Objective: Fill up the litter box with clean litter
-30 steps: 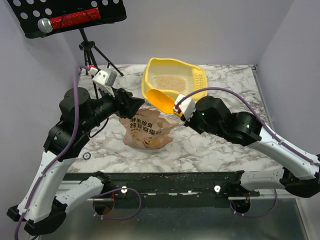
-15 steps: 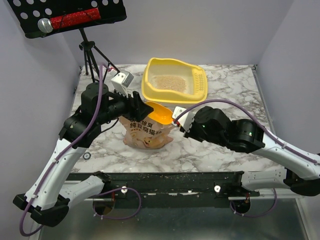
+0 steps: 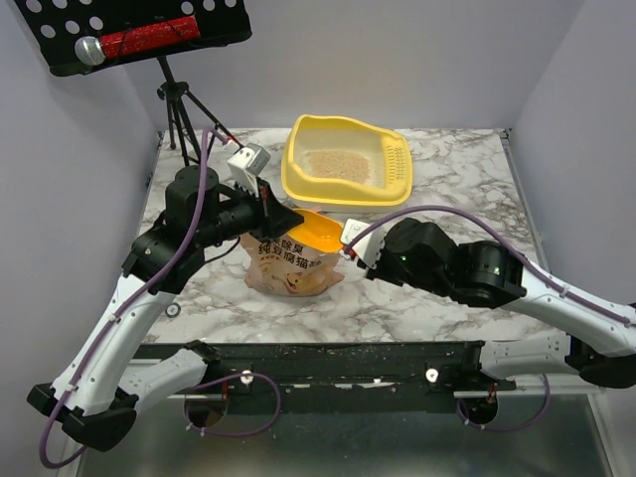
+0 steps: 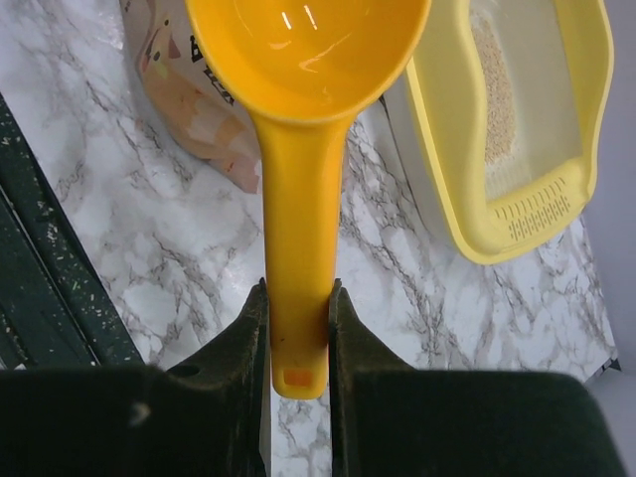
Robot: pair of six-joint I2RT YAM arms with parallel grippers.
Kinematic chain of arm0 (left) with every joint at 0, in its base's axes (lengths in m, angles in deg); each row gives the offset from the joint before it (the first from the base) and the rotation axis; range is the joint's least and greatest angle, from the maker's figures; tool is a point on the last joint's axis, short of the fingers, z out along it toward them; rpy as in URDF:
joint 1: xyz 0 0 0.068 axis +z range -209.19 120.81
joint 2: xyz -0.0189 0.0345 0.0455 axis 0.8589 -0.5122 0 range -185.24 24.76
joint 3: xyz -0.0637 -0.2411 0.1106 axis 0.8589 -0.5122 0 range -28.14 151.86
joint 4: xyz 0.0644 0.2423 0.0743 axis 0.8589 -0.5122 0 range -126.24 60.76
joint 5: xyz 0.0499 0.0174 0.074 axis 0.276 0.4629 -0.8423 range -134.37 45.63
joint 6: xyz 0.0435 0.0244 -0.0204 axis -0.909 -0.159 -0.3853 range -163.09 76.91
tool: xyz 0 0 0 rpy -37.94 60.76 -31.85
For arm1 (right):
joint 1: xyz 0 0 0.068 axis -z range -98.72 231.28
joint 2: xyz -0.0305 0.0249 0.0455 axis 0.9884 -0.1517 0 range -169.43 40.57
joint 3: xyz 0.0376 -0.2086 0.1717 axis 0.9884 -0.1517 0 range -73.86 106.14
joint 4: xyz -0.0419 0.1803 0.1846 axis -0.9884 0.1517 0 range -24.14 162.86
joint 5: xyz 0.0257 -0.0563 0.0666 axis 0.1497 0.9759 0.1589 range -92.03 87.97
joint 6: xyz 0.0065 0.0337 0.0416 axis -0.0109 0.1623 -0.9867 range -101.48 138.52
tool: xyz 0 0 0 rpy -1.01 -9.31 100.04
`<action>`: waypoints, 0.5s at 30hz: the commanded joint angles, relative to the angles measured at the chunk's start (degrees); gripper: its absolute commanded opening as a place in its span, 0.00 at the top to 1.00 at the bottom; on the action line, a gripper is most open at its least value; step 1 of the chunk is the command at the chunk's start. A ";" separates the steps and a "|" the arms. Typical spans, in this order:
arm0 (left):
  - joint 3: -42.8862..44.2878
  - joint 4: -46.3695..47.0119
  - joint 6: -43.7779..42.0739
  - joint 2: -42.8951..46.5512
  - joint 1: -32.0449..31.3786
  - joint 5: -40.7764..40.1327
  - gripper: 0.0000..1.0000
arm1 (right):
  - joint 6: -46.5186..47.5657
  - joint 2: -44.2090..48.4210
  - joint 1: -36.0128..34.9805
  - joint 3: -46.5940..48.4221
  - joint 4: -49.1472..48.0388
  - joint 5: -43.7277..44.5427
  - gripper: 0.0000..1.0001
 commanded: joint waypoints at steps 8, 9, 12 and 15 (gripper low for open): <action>-12.81 14.79 -5.11 9.35 -0.37 -8.27 1.00 | -1.64 10.41 -0.45 -11.32 -23.27 10.21 0.21; -13.25 15.24 -5.64 9.97 -0.37 -10.11 1.00 | -2.17 10.67 -0.01 -11.23 -24.94 10.91 0.19; -13.70 15.77 -7.13 10.76 -0.29 -16.44 1.00 | -6.20 9.62 3.76 -9.04 -27.15 10.66 0.17; -15.01 18.05 -7.40 12.61 -0.29 -18.12 1.00 | -14.10 7.34 11.57 -5.09 -27.15 4.45 0.16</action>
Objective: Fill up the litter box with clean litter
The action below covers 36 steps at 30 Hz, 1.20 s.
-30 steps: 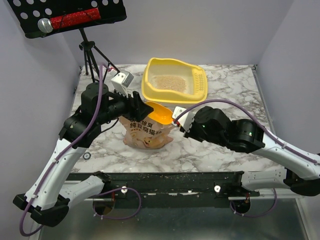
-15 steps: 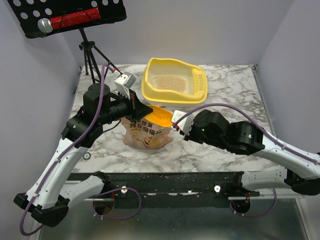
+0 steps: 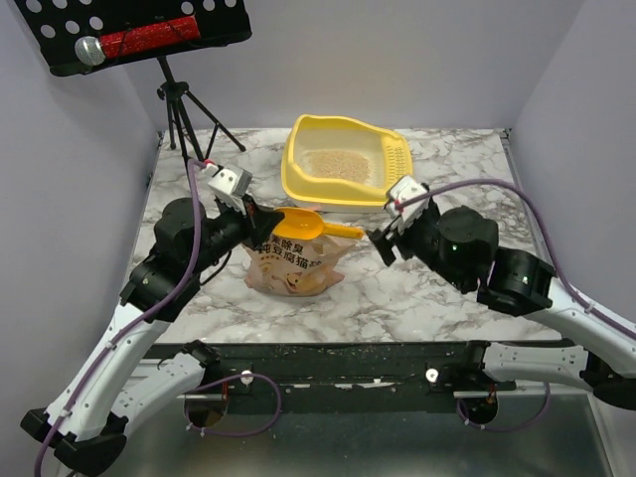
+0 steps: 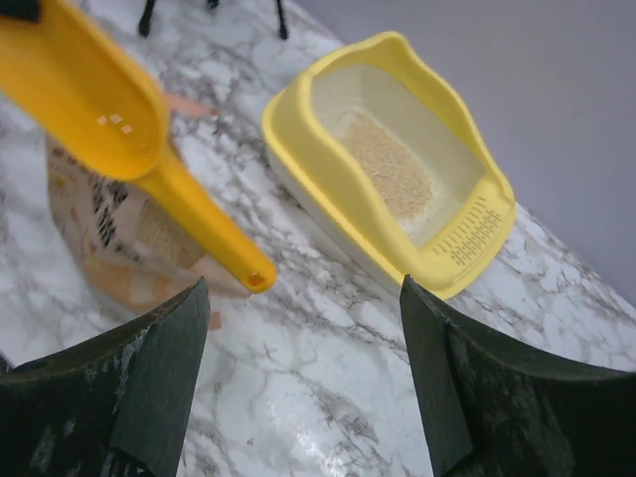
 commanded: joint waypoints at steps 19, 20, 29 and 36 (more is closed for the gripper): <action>-7.13 17.43 12.19 5.39 0.50 -4.39 1.00 | -49.69 -7.62 45.56 -9.77 -37.04 -62.18 0.20; -7.48 18.48 12.80 5.31 0.42 -4.04 1.00 | -51.36 -7.45 45.83 -11.35 -40.98 -64.12 0.20; -10.39 24.03 16.50 4.51 0.59 -1.13 1.00 | -57.17 -8.59 46.71 -19.71 -53.85 -70.03 0.20; -11.09 27.10 17.73 3.46 0.77 -0.43 1.00 | -58.93 -9.99 46.71 -21.91 -57.19 -73.10 0.22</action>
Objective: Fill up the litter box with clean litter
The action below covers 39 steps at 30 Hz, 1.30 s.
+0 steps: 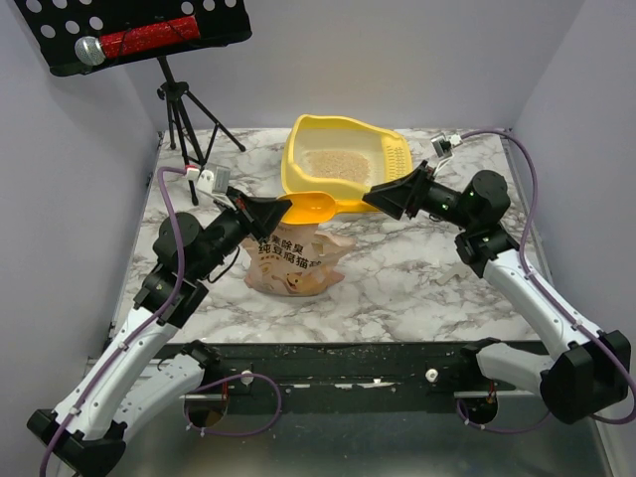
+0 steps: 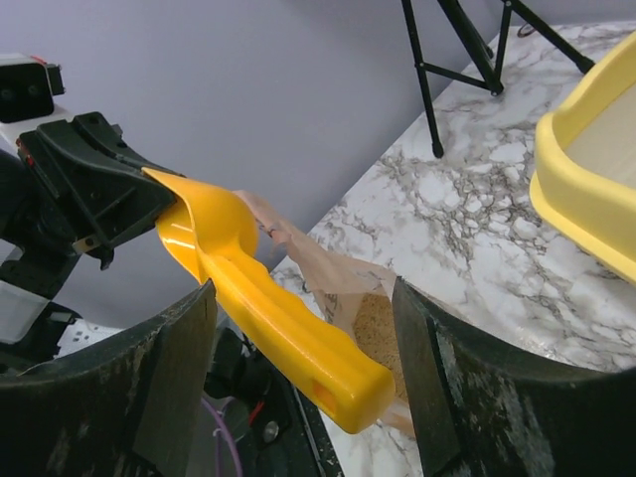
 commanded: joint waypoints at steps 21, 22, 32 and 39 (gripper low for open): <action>-3.81 9.45 3.77 -2.08 0.68 2.13 1.00 | -6.19 -1.76 0.48 -3.04 -14.07 -11.40 0.51; -3.90 9.19 3.68 -2.08 0.68 1.95 1.00 | -6.54 -1.67 0.48 -3.30 -14.77 -11.66 0.53; -3.37 7.26 2.19 -3.84 0.77 0.55 0.91 | -11.29 -2.55 0.48 -4.62 -20.66 -15.17 0.99; -1.96 3.30 -0.53 -4.89 0.77 0.11 0.58 | -12.69 0.96 0.48 -5.32 -20.92 -15.70 0.99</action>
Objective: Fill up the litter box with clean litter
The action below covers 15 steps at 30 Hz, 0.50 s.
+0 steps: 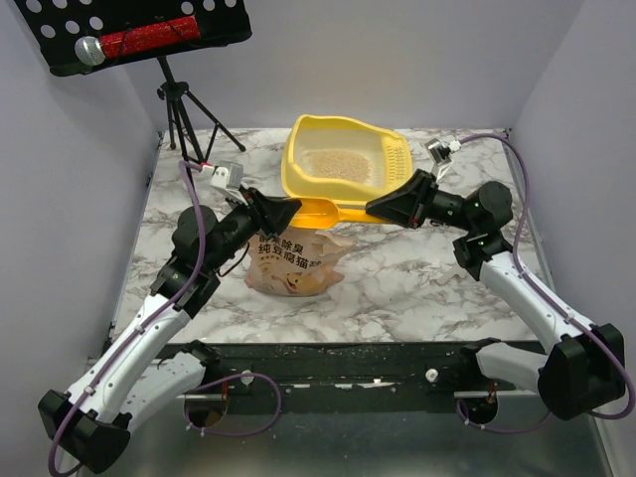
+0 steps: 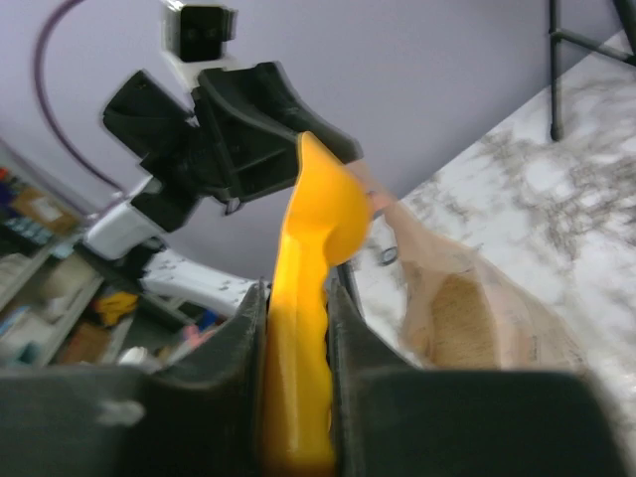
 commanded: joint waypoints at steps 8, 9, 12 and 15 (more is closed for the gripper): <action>2.26 -5.31 -4.74 -0.94 -0.10 -2.79 0.53 | -4.52 5.35 -0.68 -1.50 -4.72 -5.33 0.99; 2.26 -5.04 -4.74 -0.94 -0.10 -2.70 0.53 | -3.82 5.61 -0.68 -1.50 -3.59 -4.90 0.99; 2.43 -5.30 -5.00 -1.02 -0.02 -2.79 0.50 | -1.79 6.23 -0.68 -2.29 -1.21 -3.84 0.99; 2.52 -5.83 -5.71 -0.76 0.07 -3.14 0.50 | -0.65 6.93 -0.68 -2.91 0.29 -2.78 0.99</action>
